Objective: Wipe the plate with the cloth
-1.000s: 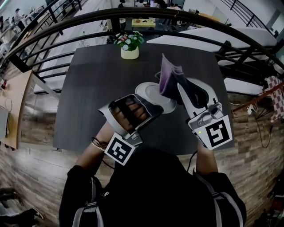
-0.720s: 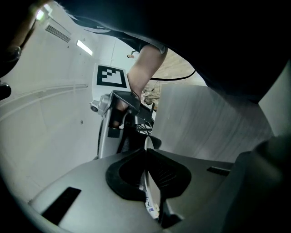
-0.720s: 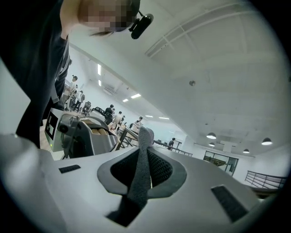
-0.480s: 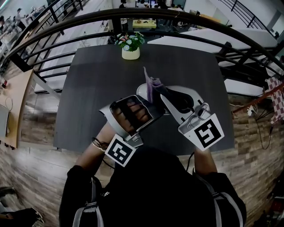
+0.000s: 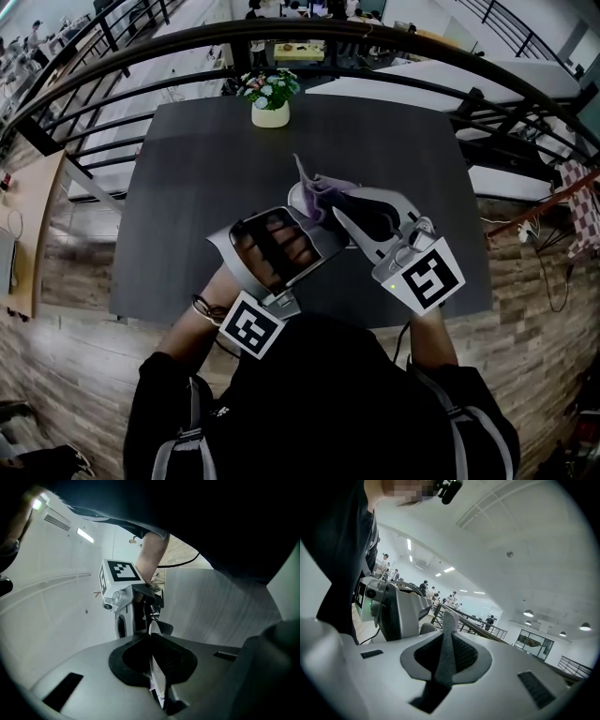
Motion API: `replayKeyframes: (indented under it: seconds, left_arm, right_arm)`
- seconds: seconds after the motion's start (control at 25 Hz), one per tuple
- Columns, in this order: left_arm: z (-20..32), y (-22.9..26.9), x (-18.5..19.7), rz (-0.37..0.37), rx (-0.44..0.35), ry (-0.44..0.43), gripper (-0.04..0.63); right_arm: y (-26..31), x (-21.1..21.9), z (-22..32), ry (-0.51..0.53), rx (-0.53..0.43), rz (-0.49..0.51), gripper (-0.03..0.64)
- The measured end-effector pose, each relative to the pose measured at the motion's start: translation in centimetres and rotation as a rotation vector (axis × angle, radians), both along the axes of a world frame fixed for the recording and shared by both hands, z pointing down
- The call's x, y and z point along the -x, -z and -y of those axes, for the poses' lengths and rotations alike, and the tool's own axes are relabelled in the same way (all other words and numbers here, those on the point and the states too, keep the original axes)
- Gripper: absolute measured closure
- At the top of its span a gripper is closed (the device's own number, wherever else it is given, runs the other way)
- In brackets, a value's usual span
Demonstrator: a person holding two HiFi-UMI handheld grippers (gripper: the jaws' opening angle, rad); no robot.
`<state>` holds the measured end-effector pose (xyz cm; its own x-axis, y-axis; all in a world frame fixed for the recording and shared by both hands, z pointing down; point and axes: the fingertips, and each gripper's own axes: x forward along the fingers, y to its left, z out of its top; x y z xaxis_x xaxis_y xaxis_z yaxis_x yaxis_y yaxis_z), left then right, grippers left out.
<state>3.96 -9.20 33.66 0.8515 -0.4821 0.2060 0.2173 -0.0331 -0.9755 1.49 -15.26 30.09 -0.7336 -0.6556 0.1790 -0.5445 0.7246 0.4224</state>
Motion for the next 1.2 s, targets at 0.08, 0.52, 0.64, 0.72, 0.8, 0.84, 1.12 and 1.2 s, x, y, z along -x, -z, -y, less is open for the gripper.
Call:
replayKeyframes:
  seconds: [0.08, 0.52, 0.64, 0.72, 0.8, 0.84, 1.12, 1.2]
  left_arm:
    - [-0.1, -0.1, 0.0, 0.002, -0.001, -0.002, 0.575]
    - [-0.4, 0.2, 0.4, -0.005, -0.001, 0.002, 0.575]
    - [-0.2, 0.2, 0.6, -0.004, -0.001, 0.003, 0.574]
    - [-0.2, 0.2, 0.8, -0.004, 0.003, 0.001, 0.574]
    - [-0.2, 0.2, 1.0, -0.007, 0.008, 0.001, 0.574]
    - [-0.2, 0.1, 1.0, -0.009, 0.009, 0.002, 0.574]
    - [0.3, 0.2, 1.0, -0.013, 0.012, 0.011, 0.572]
    - [0.4, 0.1, 0.9, -0.013, 0.014, 0.013, 0.572]
  right_arm:
    - [-0.3, -0.3, 0.2, -0.017, 0.012, 0.006, 0.575]
    - [-1.5, -3.0, 1.3, -0.115, 0.061, 0.042, 0.575]
    - [-1.8, -3.4, 2.0, -0.130, 0.052, 0.036, 0.575]
    - [-2.1, -3.6, 2.5, -0.146, 0.059, 0.034, 0.575]
    - [-2.6, -3.9, 2.8, -0.163, 0.071, 0.033, 0.575]
    - [-2.9, -4.1, 2.9, -0.171, 0.077, 0.032, 0.575]
    - [-3.8, -5.3, 4.3, -0.215, 0.082, 0.035, 0.575]
    - [-4.1, -5.7, 4.5, -0.227, 0.087, 0.038, 0.575]
